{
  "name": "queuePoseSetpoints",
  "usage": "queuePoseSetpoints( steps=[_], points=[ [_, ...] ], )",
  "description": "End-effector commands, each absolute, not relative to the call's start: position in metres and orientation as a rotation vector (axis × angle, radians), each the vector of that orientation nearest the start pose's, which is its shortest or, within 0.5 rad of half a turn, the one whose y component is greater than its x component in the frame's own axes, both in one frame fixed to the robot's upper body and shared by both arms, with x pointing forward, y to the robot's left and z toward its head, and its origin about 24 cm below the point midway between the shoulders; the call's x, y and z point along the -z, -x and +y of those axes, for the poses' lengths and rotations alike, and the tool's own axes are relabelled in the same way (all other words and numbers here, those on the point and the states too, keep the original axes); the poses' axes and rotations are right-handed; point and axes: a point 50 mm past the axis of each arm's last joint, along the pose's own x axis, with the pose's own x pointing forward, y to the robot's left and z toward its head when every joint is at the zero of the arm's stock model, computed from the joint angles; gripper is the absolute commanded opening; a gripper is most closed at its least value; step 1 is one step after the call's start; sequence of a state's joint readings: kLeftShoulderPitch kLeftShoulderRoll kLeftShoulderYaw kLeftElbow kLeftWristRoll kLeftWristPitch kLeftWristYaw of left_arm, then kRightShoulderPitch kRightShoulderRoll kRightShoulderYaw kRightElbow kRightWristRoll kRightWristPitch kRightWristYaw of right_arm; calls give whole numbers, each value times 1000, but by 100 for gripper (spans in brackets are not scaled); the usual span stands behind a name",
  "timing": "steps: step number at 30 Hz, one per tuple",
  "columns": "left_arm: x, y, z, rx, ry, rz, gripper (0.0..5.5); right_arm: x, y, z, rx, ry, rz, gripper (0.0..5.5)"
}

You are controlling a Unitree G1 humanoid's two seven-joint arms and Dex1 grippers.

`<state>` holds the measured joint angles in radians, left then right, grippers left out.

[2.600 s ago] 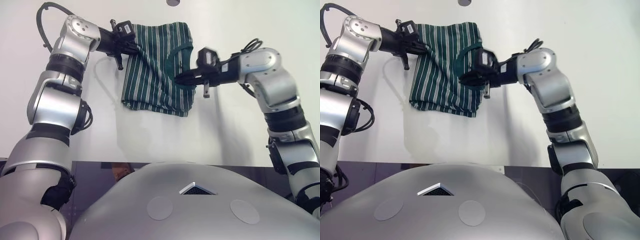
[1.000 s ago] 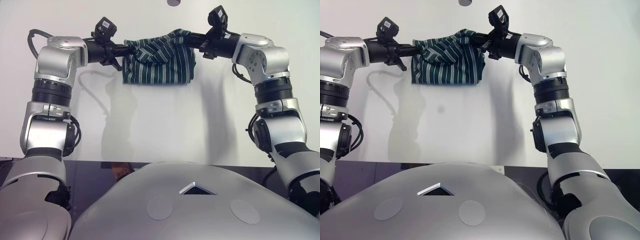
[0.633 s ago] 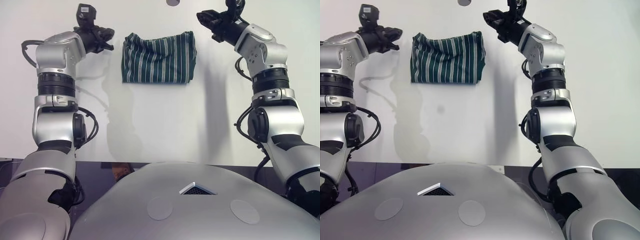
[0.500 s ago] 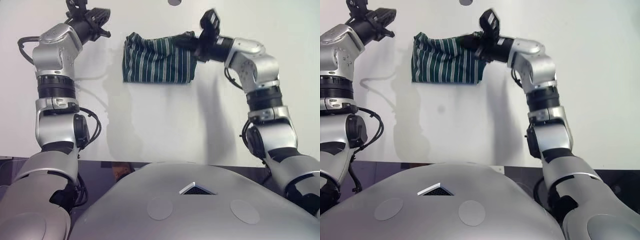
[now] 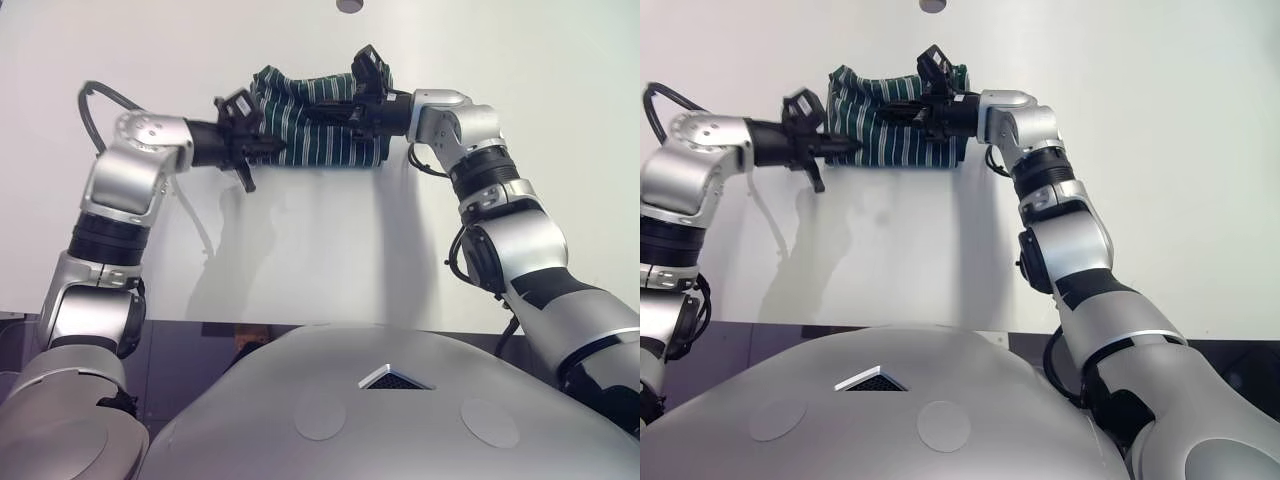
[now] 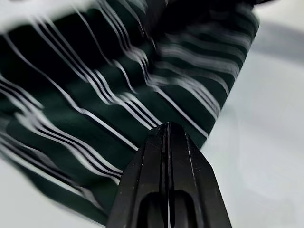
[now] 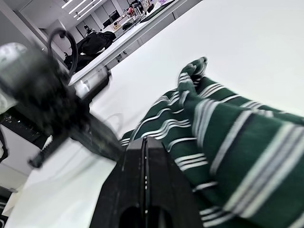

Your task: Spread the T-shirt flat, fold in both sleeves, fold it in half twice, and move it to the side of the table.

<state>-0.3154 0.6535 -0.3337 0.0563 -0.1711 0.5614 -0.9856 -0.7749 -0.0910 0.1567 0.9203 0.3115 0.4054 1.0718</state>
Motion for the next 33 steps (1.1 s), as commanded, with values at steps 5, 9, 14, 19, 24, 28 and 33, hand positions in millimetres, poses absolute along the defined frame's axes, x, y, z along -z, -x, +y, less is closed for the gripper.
queuePoseSetpoints(
  steps=[5,9,14,19,24,28,33],
  points=[
    [-32,-241,191,1146,-321,821,2,-24,-346,-86,-981,-68,625,0],
    [-63,-259,193,1089,-228,667,2,0,-331,-95,-998,10,751,0],
    [-118,-287,191,981,-23,376,2,28,-317,-135,-762,35,911,0],
    [-124,-295,199,804,48,279,2,55,-272,-264,-158,-147,954,0],
    [-106,-286,218,594,76,277,2,107,-77,-369,565,-108,1178,0],
    [-104,-290,224,515,79,260,2,135,57,-327,822,-126,1444,0],
    [-97,-292,221,511,57,268,2,109,-21,-369,906,229,1061,0]
  ],
)
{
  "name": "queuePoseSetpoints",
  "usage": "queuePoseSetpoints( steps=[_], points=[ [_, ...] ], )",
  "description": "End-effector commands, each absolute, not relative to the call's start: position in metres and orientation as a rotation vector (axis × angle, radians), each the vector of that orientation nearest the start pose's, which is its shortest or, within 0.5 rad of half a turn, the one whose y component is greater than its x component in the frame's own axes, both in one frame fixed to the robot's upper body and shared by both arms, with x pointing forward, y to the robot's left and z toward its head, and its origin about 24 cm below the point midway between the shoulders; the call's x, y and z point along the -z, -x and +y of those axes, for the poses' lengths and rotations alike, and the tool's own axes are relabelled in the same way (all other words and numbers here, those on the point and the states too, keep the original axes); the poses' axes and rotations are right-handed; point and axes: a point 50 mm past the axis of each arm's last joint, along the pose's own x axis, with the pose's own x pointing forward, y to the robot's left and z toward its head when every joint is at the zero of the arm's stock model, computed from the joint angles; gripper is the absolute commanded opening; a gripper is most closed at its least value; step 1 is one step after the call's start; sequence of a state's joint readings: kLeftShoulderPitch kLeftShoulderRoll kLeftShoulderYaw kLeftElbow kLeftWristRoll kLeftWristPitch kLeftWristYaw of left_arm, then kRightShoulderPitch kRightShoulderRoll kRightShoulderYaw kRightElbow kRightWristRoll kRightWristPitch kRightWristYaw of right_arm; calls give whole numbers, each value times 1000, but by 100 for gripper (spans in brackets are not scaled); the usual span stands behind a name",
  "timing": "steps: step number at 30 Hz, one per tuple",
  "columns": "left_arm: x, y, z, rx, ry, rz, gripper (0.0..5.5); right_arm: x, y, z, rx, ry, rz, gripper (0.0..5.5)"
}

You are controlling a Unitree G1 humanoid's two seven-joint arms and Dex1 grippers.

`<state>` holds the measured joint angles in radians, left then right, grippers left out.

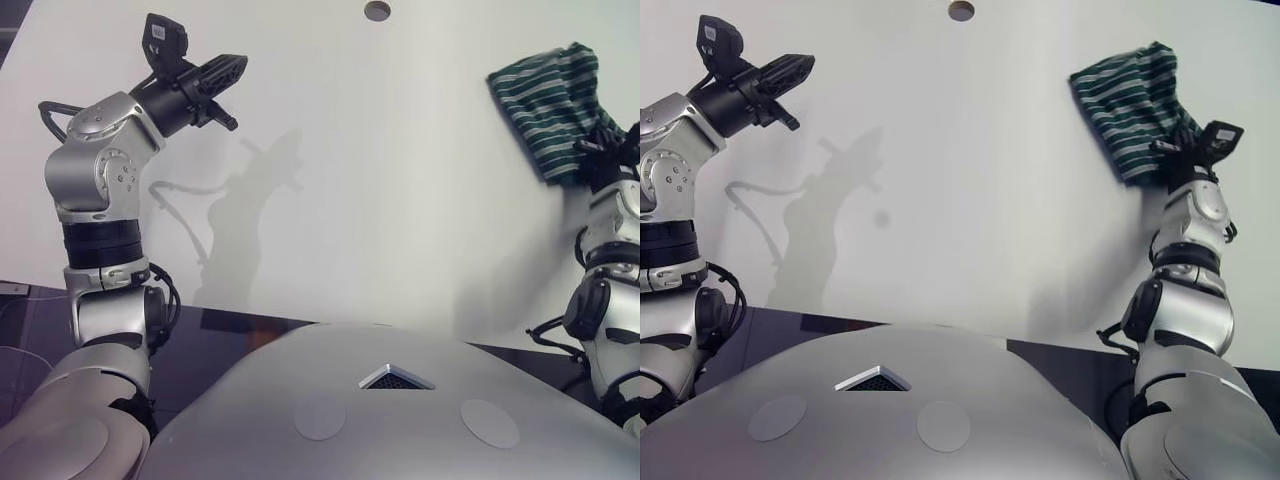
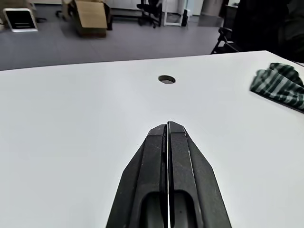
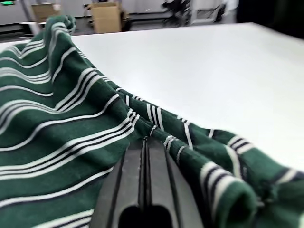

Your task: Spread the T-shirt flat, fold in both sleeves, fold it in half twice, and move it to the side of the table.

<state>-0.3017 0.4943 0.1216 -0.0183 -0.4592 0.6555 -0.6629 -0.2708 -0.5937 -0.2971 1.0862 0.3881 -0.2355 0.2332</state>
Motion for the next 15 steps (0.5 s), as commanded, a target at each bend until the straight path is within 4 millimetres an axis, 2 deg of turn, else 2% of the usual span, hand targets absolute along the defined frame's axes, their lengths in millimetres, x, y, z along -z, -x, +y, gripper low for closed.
queuePoseSetpoints(
  steps=[1,3,4,5,6,8,10,12,15],
  points=[
    [-97,-293,217,519,55,264,2,95,-48,-379,919,283,913,0],
    [-98,-296,210,533,52,245,2,51,-120,-384,872,388,561,0],
    [-98,-298,208,529,64,229,2,18,-161,-370,783,436,353,0],
    [-95,-297,204,514,84,211,2,-17,-197,-348,672,467,146,0],
    [-91,-296,200,495,104,192,2,-44,-221,-326,579,477,-3,0],
    [-84,-290,187,467,157,149,2,-85,-250,-287,420,443,-188,0],
    [-78,-288,171,417,193,95,2,-110,-267,-254,278,393,-278,0],
    [-70,-287,162,305,238,49,2,-121,-277,-227,154,362,-303,0],
    [-63,-283,153,202,243,3,2,-124,-284,-209,67,321,-264,0]
  ],
)
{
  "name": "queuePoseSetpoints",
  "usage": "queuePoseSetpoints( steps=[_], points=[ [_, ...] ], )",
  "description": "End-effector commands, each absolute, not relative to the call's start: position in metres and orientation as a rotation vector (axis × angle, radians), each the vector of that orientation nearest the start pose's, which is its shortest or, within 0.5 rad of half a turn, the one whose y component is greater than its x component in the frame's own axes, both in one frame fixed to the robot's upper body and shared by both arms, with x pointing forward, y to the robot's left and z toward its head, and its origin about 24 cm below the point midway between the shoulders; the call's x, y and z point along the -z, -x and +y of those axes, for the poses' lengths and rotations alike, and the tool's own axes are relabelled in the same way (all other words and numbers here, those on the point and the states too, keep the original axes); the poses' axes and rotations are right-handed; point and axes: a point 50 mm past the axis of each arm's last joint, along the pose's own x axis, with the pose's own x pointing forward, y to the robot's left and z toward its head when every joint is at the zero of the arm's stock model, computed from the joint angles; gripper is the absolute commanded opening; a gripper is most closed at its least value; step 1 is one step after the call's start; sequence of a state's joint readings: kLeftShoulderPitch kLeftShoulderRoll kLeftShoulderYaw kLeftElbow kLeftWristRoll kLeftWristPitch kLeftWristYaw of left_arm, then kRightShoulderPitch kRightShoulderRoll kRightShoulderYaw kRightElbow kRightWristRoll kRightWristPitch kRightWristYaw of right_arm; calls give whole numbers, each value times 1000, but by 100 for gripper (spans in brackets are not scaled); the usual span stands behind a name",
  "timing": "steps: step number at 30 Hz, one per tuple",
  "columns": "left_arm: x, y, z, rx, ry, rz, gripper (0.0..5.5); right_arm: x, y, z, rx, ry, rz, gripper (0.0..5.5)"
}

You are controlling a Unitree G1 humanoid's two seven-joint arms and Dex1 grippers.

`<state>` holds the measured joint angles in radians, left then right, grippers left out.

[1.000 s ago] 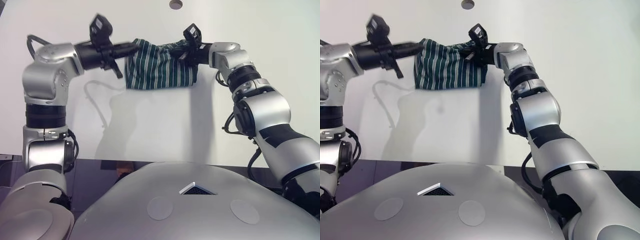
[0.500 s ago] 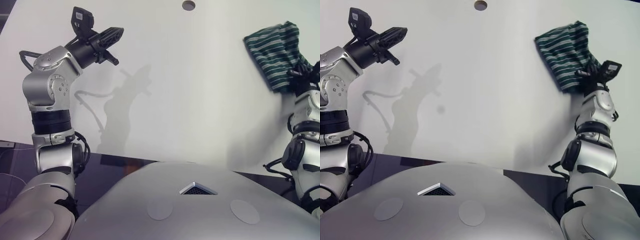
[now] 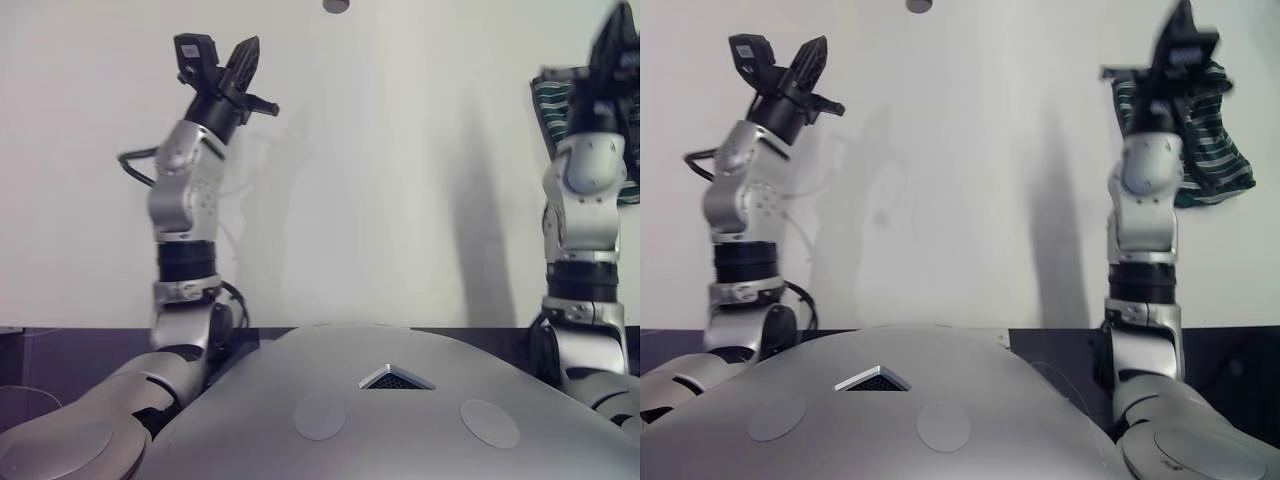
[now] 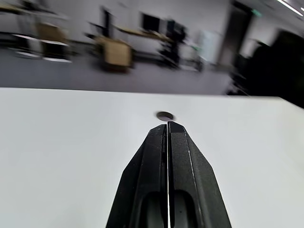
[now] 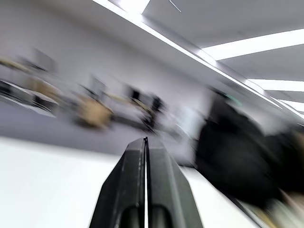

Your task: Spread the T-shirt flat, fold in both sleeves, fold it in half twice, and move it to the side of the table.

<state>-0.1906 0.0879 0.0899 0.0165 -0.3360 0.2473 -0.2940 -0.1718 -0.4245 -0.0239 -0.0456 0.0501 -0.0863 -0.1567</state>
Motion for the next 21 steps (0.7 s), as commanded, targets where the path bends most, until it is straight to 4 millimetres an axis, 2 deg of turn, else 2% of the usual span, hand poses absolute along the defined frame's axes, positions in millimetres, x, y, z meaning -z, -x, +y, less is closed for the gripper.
queuePoseSetpoints(
  steps=[1,6,9,12,16,21],
  points=[
    [-62,-283,153,174,231,-17,2,-122,-285,-204,46,313,-249,0],
    [-71,-288,152,119,145,-102,2,-105,-276,-190,35,267,-188,0],
    [-68,-290,156,116,107,-74,2,-96,-272,-184,49,245,-165,0],
    [-67,-291,162,112,100,-59,2,-87,-268,-181,61,232,-140,0],
    [-64,-291,159,154,70,-34,2,-76,-261,-187,122,208,-100,0],
    [-63,-288,167,145,47,-21,2,-65,-251,-179,126,179,-61,0]
  ],
)
